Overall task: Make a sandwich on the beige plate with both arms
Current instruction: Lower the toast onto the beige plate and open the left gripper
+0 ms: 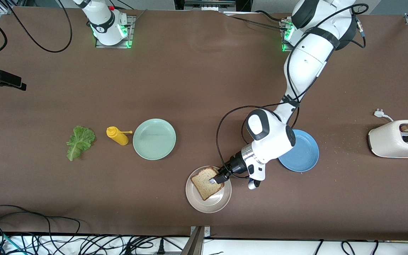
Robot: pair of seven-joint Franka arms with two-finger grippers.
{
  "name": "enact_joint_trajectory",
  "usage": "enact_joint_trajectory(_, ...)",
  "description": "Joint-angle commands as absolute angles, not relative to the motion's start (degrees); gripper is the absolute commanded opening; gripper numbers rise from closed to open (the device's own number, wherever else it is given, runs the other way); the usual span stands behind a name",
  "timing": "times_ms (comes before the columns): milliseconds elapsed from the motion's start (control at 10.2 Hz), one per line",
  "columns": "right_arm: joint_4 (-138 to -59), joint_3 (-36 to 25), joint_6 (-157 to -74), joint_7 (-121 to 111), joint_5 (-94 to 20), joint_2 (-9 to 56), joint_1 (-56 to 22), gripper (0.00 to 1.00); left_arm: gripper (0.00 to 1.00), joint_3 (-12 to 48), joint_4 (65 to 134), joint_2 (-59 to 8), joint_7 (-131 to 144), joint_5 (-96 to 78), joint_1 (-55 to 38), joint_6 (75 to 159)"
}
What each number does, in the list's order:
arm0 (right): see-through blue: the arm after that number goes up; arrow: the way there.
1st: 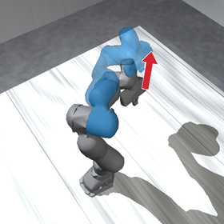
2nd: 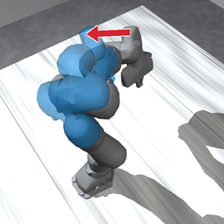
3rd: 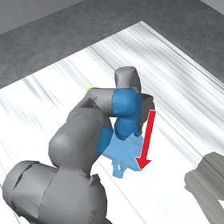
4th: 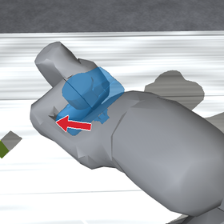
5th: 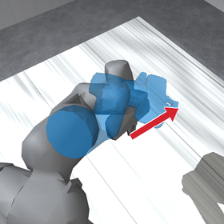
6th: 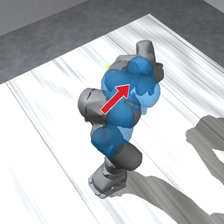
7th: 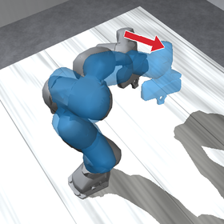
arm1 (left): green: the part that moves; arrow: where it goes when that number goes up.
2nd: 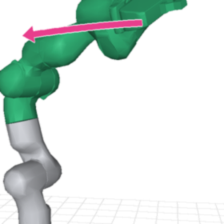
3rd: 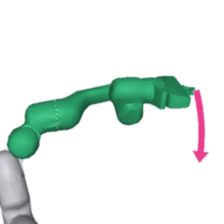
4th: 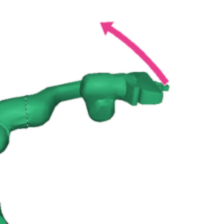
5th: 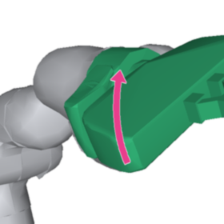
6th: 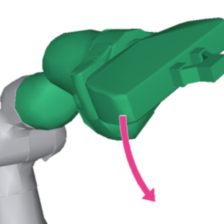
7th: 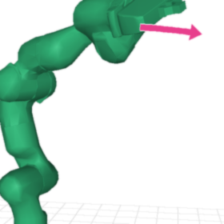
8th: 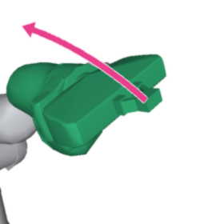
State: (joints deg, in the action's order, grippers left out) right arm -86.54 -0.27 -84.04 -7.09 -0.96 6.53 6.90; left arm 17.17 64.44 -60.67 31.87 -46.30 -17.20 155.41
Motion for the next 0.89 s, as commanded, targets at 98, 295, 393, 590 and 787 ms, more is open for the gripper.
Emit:
enact_joint_trajectory(98,-85.6,-0.2,-83.3,-7.8,-0.7,8.4,7.1,1.00,1.00,15.6,63.6,-60.4,30.4,-44.6,-17.3,155.7)
enact_joint_trajectory(295,-85.6,-0.2,-83.4,-7.8,-0.5,10.8,7.2,1.00,1.00,15.0,66.8,-58.3,30.4,-41.6,-16.9,155.3)
enact_joint_trajectory(393,-85.6,-0.2,-83.6,-7.8,-0.4,11.7,7.3,1.00,1.00,14.8,68.5,-57.1,30.4,-40.9,-16.5,155.0)
enact_joint_trajectory(590,-85.6,-0.3,-84.0,-7.7,-0.3,13.4,7.6,1.00,1.00,14.8,69.7,-56.4,30.7,-38.5,-16.3,155.0)
enact_joint_trajectory(787,-85.6,-0.3,-85.5,-7.7,0.1,14.9,8.2,1.00,1.00,14.4,69.7,-56.6,30.8,-38.4,-16.9,155.0)
